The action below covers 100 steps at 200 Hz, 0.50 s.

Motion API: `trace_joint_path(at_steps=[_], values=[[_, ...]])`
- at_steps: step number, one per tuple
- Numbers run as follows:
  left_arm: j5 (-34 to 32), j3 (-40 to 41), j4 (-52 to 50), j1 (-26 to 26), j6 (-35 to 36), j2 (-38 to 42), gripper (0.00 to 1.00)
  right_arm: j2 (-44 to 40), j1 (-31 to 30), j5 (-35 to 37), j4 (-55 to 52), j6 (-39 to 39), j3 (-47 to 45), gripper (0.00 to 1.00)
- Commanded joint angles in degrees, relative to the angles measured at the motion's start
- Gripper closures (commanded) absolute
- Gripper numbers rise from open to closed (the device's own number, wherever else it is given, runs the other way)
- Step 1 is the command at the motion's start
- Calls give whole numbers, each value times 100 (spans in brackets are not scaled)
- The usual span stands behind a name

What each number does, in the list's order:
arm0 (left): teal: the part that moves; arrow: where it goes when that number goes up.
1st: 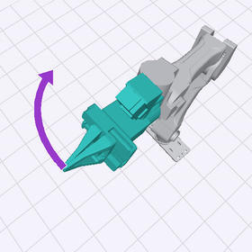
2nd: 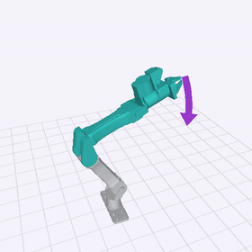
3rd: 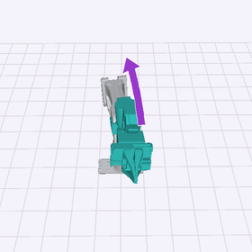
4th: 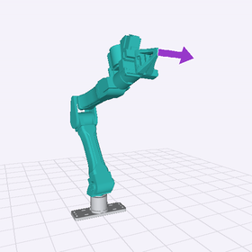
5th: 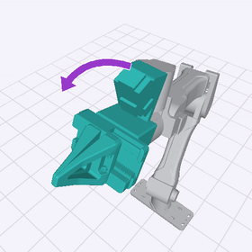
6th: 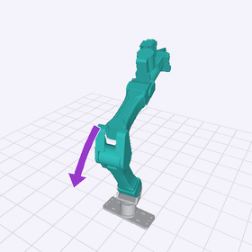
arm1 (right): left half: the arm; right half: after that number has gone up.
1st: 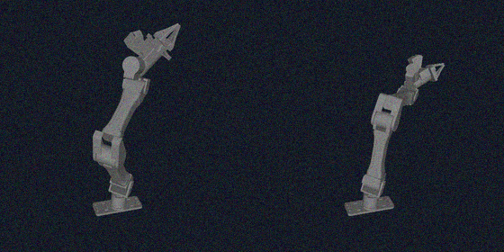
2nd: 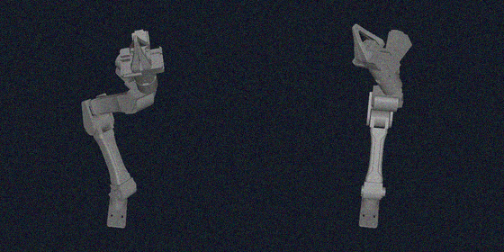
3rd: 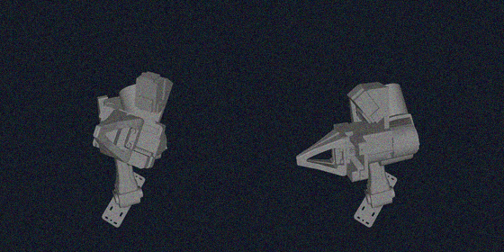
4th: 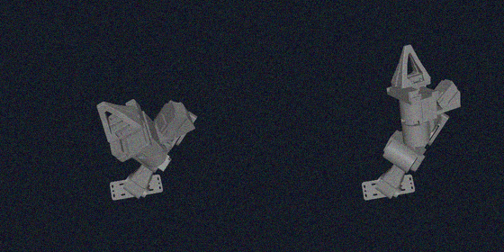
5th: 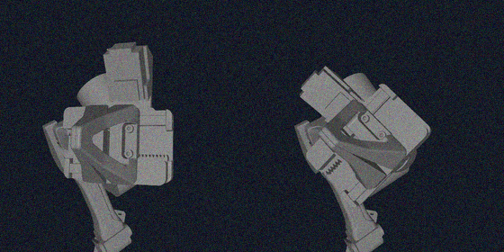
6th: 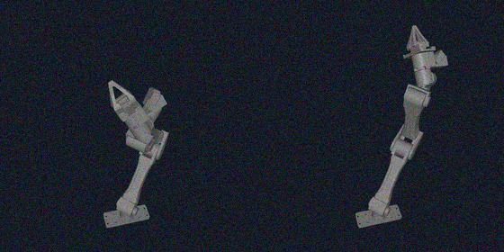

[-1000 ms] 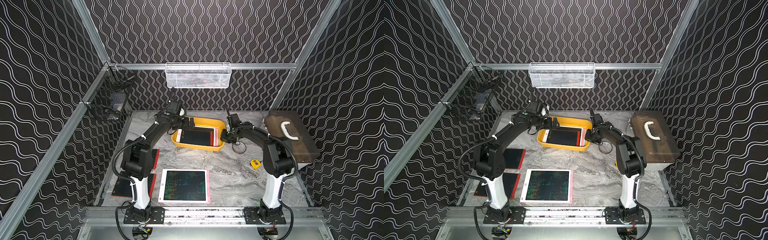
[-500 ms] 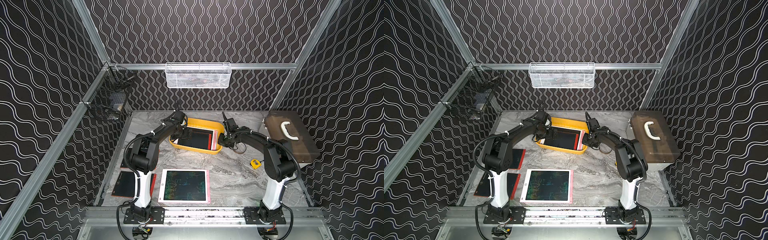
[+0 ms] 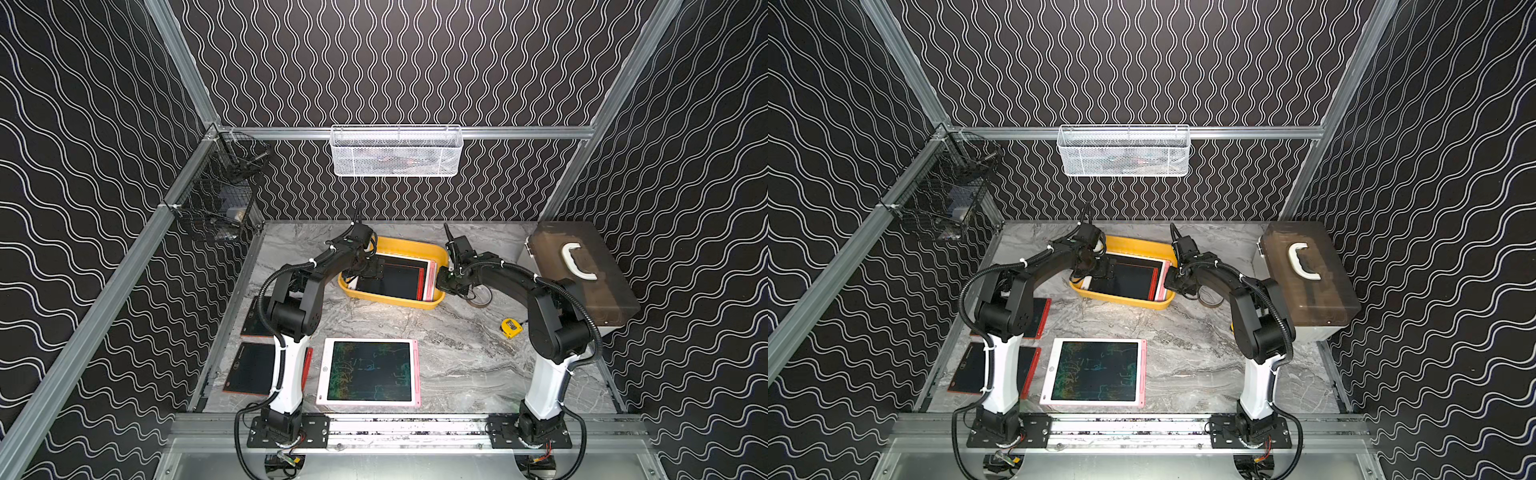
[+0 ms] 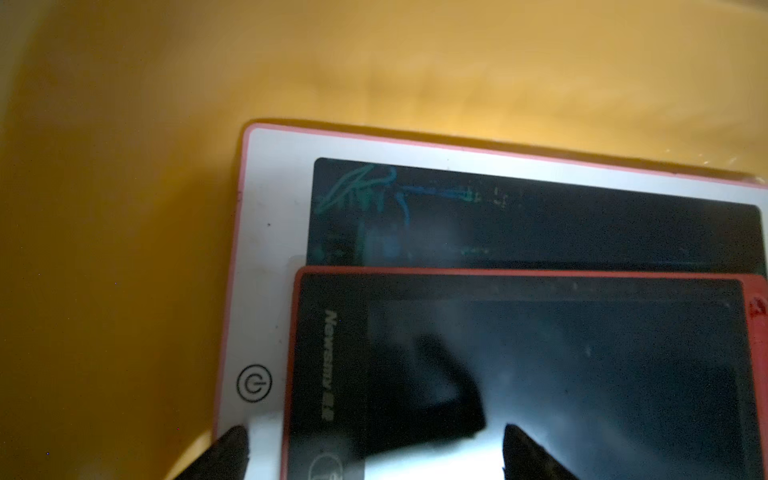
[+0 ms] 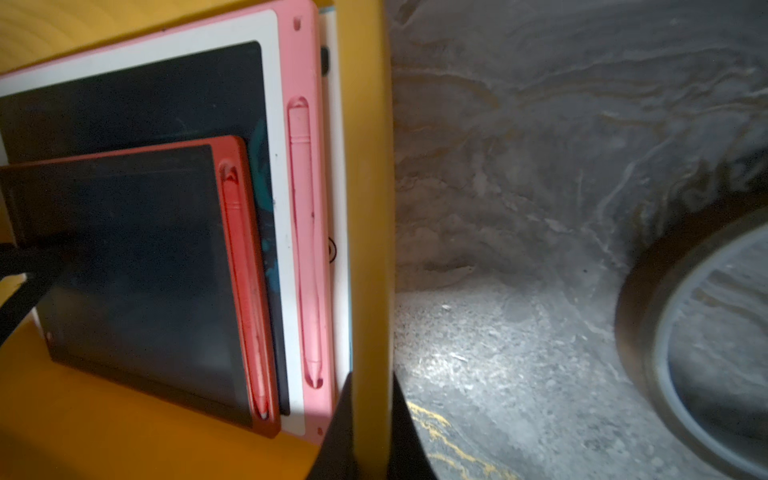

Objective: Take out the writing tablet from the storage box
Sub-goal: Pick up the writing tablet from the storage box.

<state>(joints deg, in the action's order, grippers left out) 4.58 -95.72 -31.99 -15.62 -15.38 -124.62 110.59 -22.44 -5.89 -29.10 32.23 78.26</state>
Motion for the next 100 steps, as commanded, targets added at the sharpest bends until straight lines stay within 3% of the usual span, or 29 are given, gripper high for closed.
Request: trace_joint_path(at_steps=[1, 100], values=[[692, 85, 11, -78, -313, -94, 1, 49, -11, -220, -22, -2, 90, 95], [1531, 71, 115, -591, -826, -32, 1, 278, -14, -329, 1, -19, 269, 96]])
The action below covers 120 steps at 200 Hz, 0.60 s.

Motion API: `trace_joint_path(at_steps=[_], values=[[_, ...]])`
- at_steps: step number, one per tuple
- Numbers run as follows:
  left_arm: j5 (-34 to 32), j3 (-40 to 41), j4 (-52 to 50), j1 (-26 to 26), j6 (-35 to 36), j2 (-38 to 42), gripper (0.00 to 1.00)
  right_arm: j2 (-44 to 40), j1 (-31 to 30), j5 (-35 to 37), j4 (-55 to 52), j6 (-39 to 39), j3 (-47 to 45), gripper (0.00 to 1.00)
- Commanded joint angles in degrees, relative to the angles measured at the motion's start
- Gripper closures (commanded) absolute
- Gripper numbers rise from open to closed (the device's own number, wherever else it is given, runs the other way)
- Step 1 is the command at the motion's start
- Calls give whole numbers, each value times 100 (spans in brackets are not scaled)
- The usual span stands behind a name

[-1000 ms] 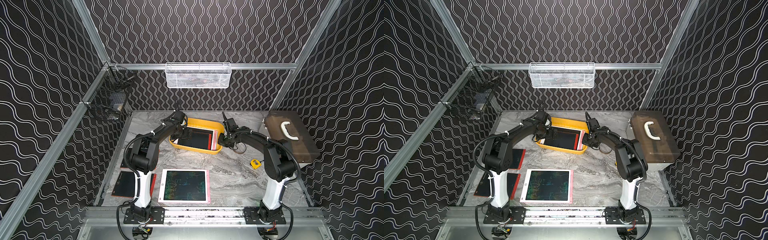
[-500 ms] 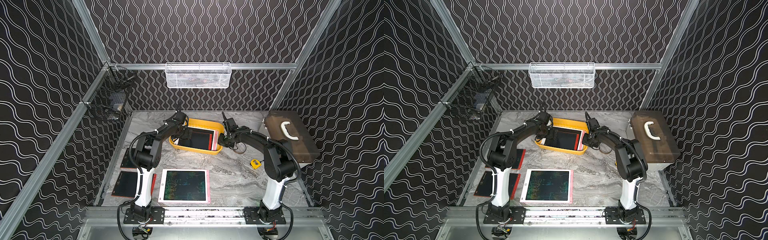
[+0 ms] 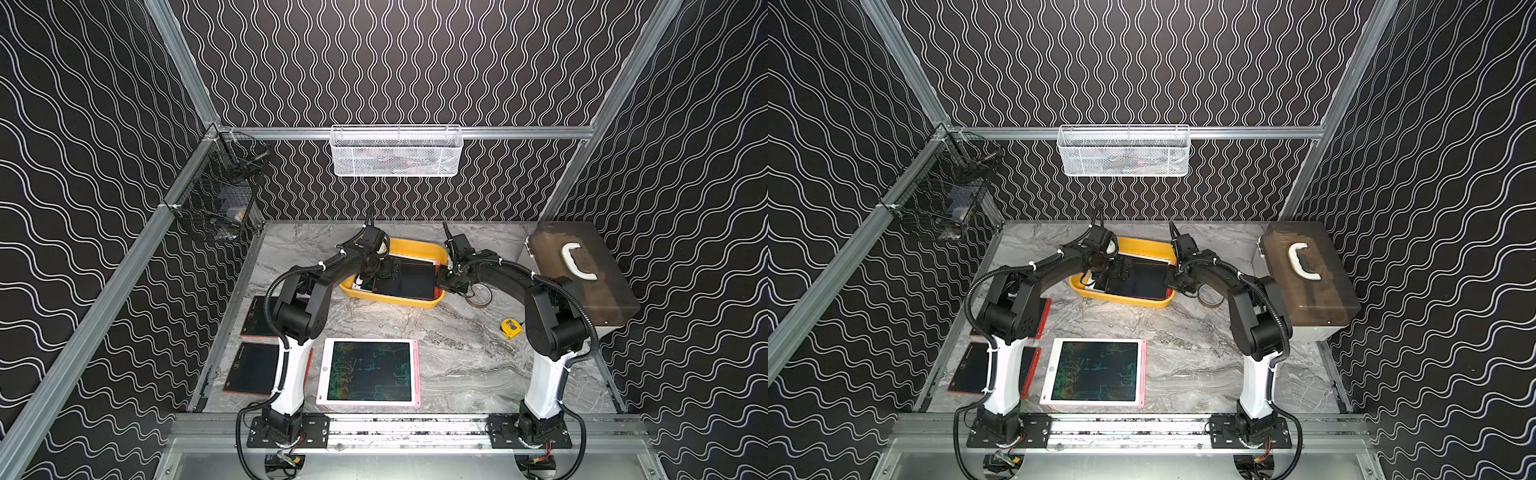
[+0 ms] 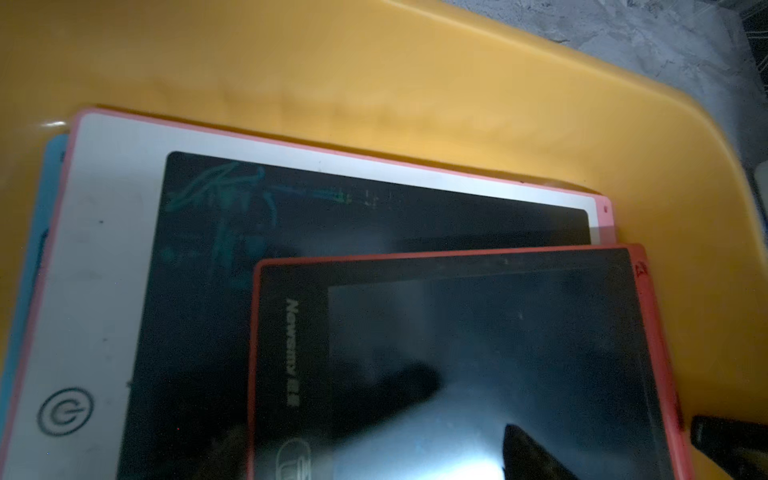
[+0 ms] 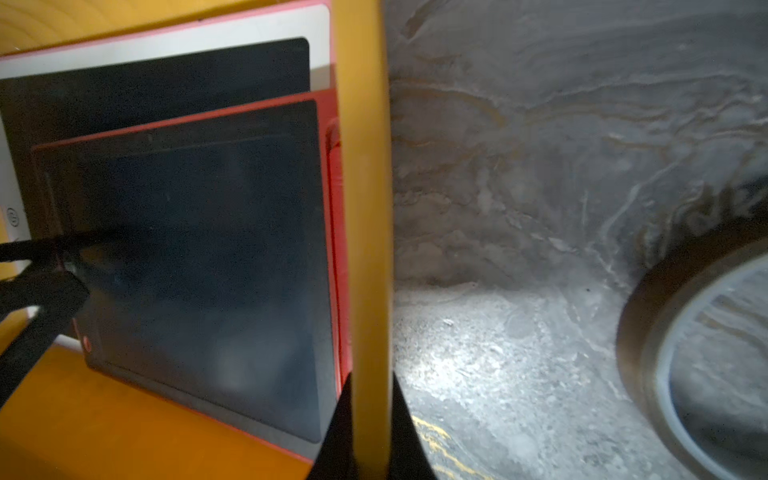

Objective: Take out the writing tablet from the storage box
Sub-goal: Pick up the writing tablet from the storage box.

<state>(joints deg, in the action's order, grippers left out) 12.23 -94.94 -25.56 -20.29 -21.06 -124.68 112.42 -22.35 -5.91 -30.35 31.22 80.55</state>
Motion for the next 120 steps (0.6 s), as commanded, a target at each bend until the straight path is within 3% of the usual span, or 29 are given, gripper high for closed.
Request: trace_joint_path(at_steps=[1, 120], values=[[773, -8, -524, -124, -262, -28, 1, 95, -23, -329, 126, 83, 44, 96], [2373, 305, 770, -124, -1340, 1018, 2, 311, -15, -273, 12, -72, 167, 95]])
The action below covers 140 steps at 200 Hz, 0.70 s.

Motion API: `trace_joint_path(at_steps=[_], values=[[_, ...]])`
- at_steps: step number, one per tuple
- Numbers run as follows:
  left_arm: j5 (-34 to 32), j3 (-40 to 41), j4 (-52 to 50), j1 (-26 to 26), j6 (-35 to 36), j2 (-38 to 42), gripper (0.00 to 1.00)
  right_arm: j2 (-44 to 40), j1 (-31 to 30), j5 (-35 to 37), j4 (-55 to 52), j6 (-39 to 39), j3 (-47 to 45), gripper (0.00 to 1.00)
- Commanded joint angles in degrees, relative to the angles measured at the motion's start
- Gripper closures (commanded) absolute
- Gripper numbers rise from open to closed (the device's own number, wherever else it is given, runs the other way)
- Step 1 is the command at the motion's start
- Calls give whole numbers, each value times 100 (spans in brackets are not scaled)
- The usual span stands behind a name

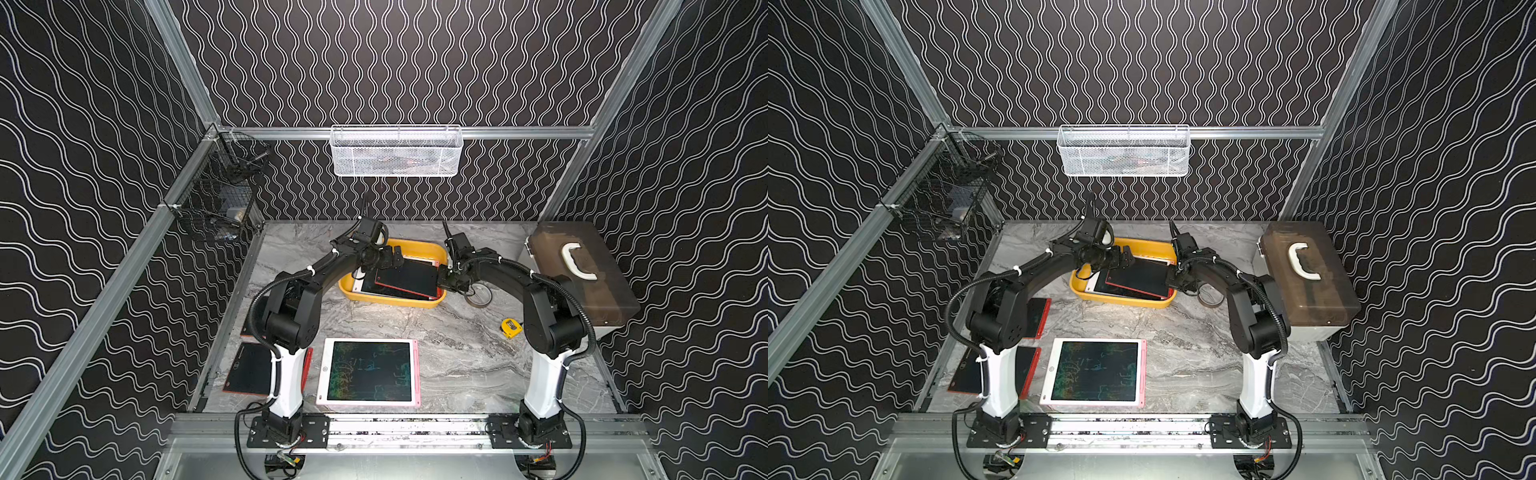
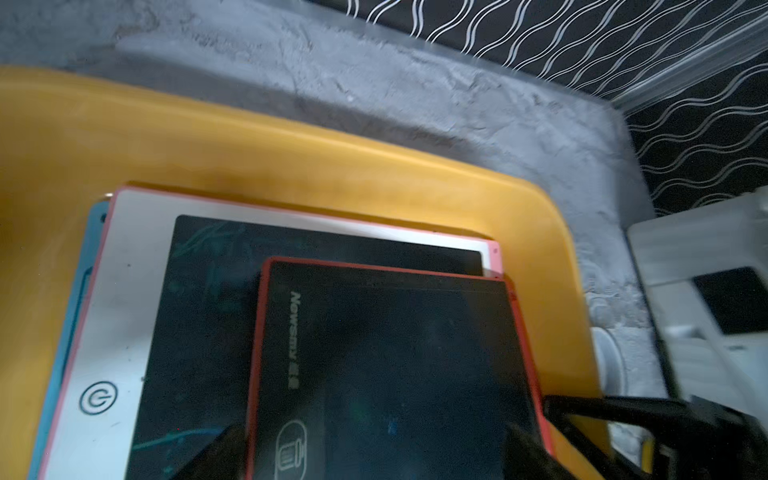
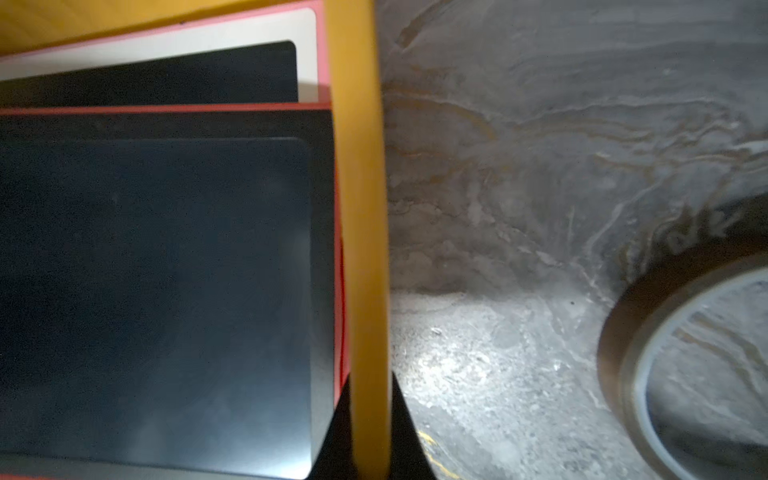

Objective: Take out the writing tablet from the storage box
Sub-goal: Pick up the writing tablet from the storage box.

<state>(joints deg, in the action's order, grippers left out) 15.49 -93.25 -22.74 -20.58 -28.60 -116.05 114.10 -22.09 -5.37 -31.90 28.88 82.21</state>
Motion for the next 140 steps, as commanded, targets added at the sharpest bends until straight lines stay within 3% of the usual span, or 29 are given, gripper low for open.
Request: trace_joint_path(at_steps=[1, 77, 106, 119, 140], values=[[2060, 143, 502, -91, -603, 158, 2, 145, -41, -326, 167, 162, 3, 95], [2838, 566, 1586, 78, -1469, 225, 4, 310, -33, -195, 123, 192, 57, 95], [2595, 334, 1030, 124, -1036, 276, 7, 337, -24, -123, 95, 219, 101, 95], [2451, 221, 759, 133, -814, 309, 12, 349, -7, -108, 87, 239, 126, 95], [2146, 73, 280, 133, -434, 333, 29, 384, 9, -70, 60, 277, 187, 95]])
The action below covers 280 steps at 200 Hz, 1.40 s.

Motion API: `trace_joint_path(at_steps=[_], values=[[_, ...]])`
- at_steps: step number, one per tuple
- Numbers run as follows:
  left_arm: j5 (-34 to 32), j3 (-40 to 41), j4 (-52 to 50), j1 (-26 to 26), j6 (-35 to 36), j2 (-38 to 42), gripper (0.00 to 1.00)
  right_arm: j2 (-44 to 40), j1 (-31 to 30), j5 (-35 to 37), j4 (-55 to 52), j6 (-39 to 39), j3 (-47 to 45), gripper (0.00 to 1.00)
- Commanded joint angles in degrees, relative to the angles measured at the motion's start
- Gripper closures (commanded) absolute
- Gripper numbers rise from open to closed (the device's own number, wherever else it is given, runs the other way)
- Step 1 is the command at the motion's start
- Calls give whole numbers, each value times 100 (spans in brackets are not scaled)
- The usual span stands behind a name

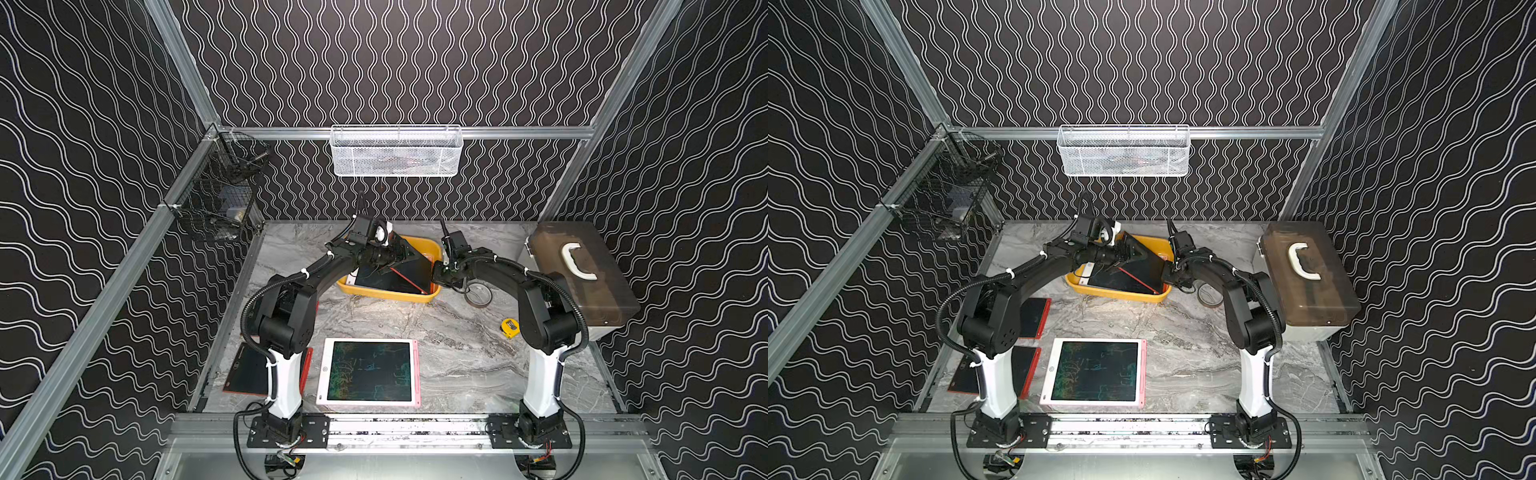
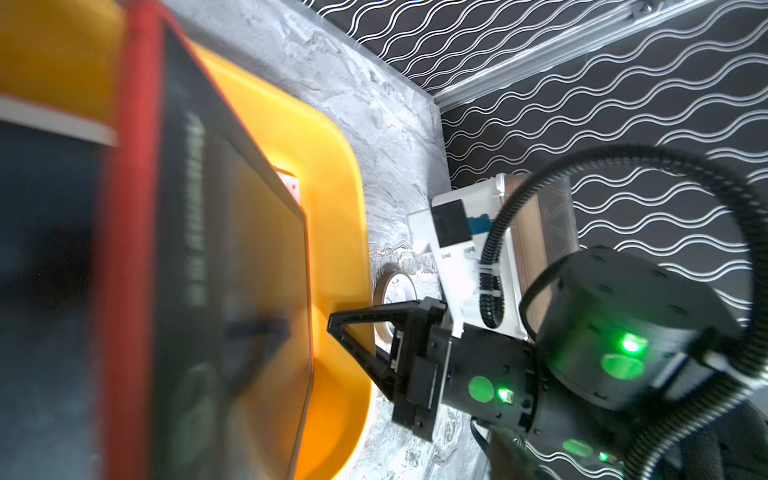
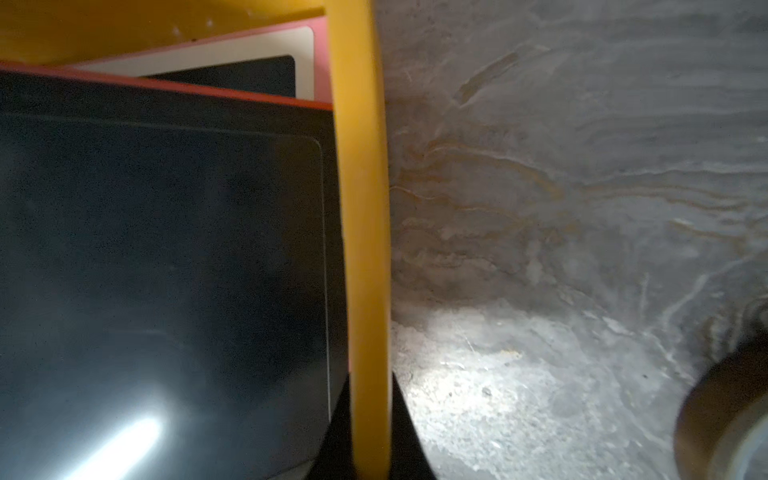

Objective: Take out the writing tablet from the storage box
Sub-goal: Pick up the writing tablet from the storage box, then move the storage box to the center of the board.

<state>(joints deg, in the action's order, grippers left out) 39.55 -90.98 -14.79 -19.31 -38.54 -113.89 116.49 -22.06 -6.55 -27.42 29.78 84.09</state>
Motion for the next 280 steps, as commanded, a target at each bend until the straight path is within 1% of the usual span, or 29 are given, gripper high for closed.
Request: trace_joint_path(at_steps=[1, 14, 27, 59, 80, 142, 168, 213, 255, 280], values=[[-275, -160, -533, 6, 577, 114, 30, 146, 4, 48, -392, 187, 5, 95], [-451, -190, -725, 6, 729, 142, 42, 181, 9, 57, -413, 211, 49, 95], [-606, -216, -854, 9, 849, 162, 50, 203, 16, 57, -425, 218, 96, 95], [-778, -288, -990, 15, 979, 132, 62, 269, 17, 70, -465, 214, 210, 95], [-884, -383, -1099, 15, 1053, 99, 68, 278, 16, 109, -500, 203, 221, 95], [-1113, -644, -1255, 33, 1147, 77, 95, 216, 109, 119, -472, 183, 95, 95], [-1155, -613, -1176, 41, 1113, 103, 100, 193, 165, 101, -448, 168, 63, 95], [-1012, -586, -1039, 91, 966, 297, 100, 193, 311, 167, -465, 168, 110, 95], [-564, -492, -582, 455, 542, 759, 100, 354, 560, 631, -569, -35, 555, 95], [-392, -558, -542, 659, 497, 952, 100, 517, 800, 634, -567, -209, 870, 95]])
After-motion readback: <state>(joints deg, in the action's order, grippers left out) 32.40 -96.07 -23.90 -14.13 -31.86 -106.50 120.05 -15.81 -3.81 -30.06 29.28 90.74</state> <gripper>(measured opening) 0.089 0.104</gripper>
